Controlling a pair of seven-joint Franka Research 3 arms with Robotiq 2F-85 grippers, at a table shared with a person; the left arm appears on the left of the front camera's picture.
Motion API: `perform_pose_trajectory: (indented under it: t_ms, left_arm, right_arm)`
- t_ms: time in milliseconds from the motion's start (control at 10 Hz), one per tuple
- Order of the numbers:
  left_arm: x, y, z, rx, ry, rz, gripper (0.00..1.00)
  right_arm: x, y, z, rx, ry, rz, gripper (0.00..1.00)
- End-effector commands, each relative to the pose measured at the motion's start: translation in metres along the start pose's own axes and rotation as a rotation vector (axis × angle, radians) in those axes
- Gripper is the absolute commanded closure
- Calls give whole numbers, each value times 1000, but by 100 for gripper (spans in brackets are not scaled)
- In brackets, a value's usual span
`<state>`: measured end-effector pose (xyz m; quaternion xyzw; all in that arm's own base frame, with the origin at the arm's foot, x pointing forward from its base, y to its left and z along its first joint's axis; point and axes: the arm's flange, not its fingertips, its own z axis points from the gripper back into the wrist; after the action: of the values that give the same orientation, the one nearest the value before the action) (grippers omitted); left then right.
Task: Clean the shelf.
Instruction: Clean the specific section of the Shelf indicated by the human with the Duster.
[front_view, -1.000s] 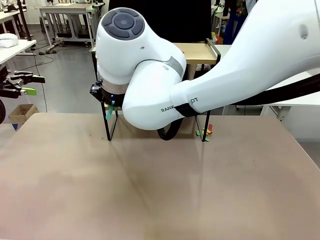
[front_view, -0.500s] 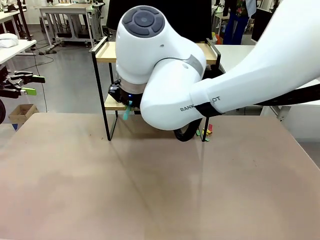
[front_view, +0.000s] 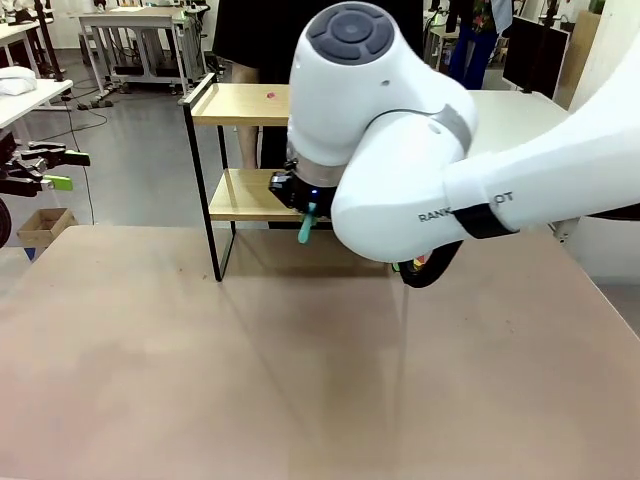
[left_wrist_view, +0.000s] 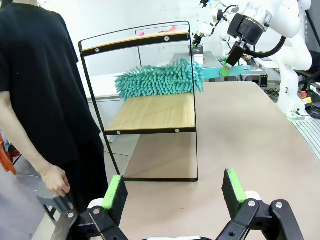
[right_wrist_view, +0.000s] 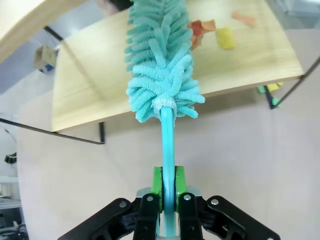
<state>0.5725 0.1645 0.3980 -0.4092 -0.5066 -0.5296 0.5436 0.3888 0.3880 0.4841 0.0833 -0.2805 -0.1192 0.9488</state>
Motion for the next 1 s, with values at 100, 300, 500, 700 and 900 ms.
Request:
perform_pose_trajectory:
  t_ms: [100,300,500,700,900]
  left_arm:
    - [2,-2,0,0,1,-2,0]
    - [2,-2,0,0,1,-2,0]
    - [2,-2,0,0,1,-2,0]
    - [2,-2,0,0,1,-2,0]
    - [2,-2,0,0,1,-2,0]
  right_arm:
    - [6,-37,17,-83,32,30,87]
    - [11,-59,23,-162,36,42,87]
    - [18,-77,29,-251,40,54,87]
    - [21,-93,34,-348,30,33,87]
    - [21,-95,42,-381,-8,17,87]
